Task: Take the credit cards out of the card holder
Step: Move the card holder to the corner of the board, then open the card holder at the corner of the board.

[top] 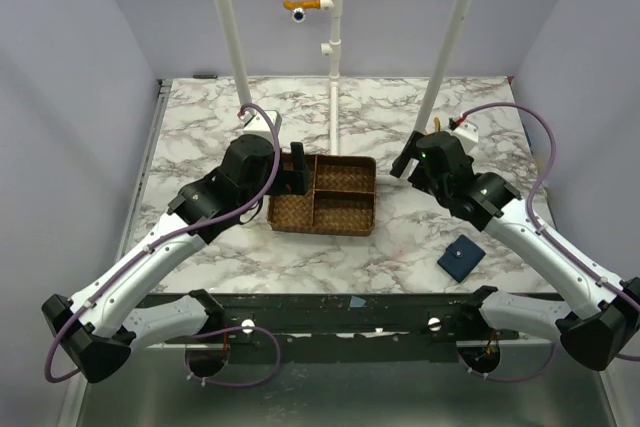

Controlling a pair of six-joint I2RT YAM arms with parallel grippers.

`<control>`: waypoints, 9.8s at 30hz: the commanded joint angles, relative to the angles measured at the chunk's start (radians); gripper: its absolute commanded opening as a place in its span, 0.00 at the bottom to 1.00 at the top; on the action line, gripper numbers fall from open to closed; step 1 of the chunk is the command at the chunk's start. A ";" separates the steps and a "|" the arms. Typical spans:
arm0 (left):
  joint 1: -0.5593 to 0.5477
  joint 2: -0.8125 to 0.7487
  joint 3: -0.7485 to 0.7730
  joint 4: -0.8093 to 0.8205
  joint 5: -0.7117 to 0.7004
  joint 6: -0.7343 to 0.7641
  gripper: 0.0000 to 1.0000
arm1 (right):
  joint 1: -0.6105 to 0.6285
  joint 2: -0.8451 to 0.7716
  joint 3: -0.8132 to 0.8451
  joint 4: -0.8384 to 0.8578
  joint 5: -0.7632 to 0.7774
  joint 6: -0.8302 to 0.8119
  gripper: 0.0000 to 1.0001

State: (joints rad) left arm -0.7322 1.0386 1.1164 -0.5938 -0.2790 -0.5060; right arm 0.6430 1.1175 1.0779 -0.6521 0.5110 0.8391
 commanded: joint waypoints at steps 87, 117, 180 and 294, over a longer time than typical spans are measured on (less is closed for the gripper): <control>0.053 -0.013 -0.099 0.012 0.314 -0.069 0.98 | -0.278 0.114 -0.414 0.059 -0.341 0.159 0.54; 0.046 -0.004 -0.254 0.094 0.439 -0.123 0.87 | -0.208 -0.039 -0.534 0.072 -0.193 0.309 0.78; -0.312 0.294 -0.346 0.276 0.305 -0.278 0.41 | 0.342 0.031 -0.699 0.359 -0.347 0.546 0.42; -0.369 0.219 -0.247 0.124 0.144 -0.355 0.00 | 0.376 0.129 -0.430 0.352 -0.315 0.250 0.73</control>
State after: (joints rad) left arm -1.1049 1.2842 0.8757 -0.4980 -0.1665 -0.8558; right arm 1.0023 1.2385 0.6117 -0.3244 0.1864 1.1091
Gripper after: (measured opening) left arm 0.032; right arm 0.723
